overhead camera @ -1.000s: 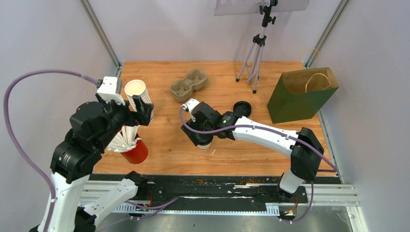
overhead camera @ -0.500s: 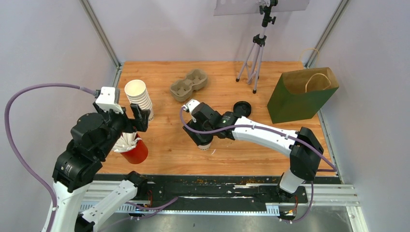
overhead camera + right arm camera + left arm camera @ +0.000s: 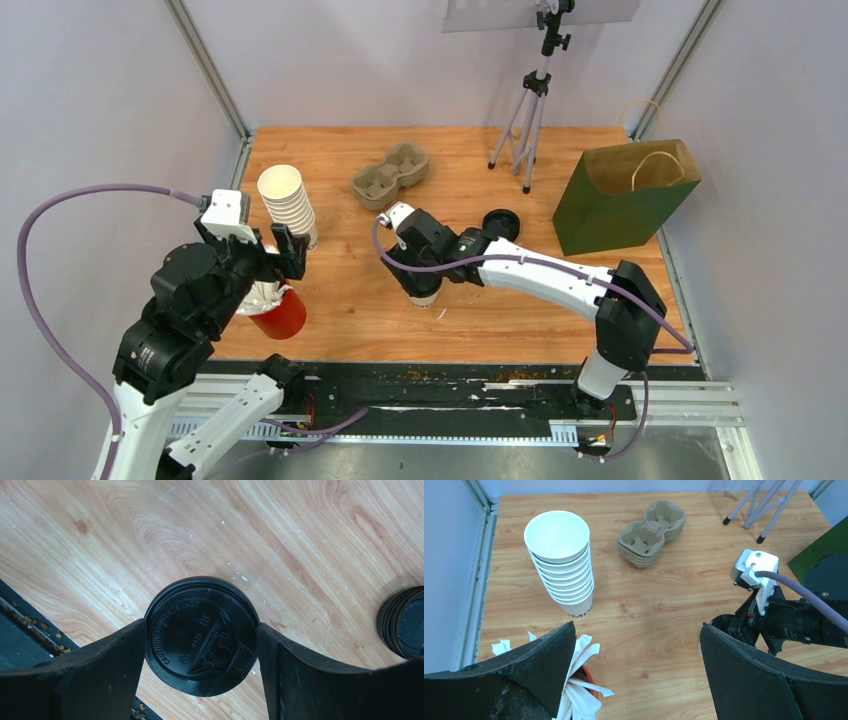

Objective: Pack the takeout coffee

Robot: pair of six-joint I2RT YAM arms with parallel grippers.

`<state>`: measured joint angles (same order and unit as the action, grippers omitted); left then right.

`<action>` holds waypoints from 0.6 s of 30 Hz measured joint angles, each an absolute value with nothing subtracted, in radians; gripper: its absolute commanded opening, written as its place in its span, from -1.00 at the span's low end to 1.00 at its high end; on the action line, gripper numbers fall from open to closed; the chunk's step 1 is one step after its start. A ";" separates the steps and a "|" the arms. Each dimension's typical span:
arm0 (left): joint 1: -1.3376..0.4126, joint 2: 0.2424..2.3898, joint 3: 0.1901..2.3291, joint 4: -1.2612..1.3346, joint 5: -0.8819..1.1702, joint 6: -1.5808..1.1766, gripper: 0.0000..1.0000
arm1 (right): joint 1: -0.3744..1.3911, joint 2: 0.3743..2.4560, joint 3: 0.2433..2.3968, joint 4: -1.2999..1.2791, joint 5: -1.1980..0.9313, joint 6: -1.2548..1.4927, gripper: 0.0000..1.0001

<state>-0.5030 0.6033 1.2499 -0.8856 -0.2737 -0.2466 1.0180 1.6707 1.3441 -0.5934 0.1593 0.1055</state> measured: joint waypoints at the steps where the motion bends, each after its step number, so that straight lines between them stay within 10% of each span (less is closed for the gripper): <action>1: -0.503 0.599 1.250 -0.886 -0.275 -0.245 1.00 | 1.015 1.671 1.345 -0.594 0.160 0.105 0.45; 18: -0.503 0.571 1.191 -0.879 -0.238 -0.263 1.00 | 0.764 1.925 1.684 -0.670 0.171 0.065 0.58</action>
<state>-0.5030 0.5713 1.1912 -0.8791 -0.2382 -0.2630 0.7635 1.9251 1.6840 -0.6701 0.1715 0.0650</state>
